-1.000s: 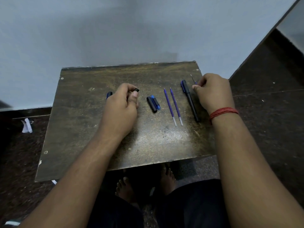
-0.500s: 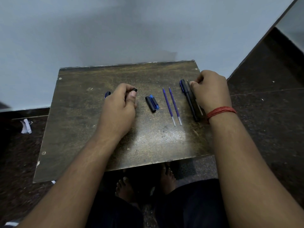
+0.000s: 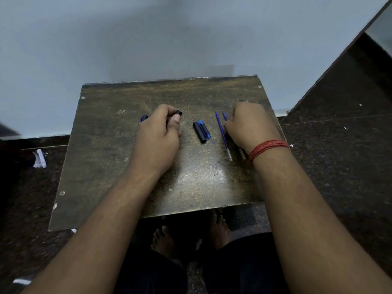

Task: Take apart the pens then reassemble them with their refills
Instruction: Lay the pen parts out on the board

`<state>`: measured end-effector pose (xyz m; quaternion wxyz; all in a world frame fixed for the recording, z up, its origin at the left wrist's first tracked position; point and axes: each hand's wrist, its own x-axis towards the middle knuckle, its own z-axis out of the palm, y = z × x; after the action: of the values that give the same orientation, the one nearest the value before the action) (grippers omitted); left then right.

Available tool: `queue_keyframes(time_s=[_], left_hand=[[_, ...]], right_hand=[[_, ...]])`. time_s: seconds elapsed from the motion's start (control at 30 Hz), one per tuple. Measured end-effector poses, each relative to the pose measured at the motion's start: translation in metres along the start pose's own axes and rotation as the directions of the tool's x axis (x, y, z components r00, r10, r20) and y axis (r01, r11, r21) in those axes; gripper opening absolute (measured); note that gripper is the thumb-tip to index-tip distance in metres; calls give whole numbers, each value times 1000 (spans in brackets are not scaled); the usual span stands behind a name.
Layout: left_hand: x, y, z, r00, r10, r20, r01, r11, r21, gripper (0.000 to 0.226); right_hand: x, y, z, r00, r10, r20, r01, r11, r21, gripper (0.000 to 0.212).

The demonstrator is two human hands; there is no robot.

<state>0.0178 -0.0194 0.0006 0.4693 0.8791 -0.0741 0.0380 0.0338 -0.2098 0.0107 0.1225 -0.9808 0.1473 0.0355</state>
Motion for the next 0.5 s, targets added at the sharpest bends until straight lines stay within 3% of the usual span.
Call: queue_keyframes(time_s=[0.13,0.33,0.5], left_hand=[[0,0,0,1000,15,2,-15,1000,-8,11],[0,-1,1,1000,27,7,-27,1000,2,11],[1,-4,2,999,33,10,-33,999,18,12]], right_hand=[[-1,-3,0,999,16,34,-17,1000,13,34],[-6,-7,-3,999,20,51,-24,996,84,33],[-10,-10,-18,999,1,-52,20,915,402,23]])
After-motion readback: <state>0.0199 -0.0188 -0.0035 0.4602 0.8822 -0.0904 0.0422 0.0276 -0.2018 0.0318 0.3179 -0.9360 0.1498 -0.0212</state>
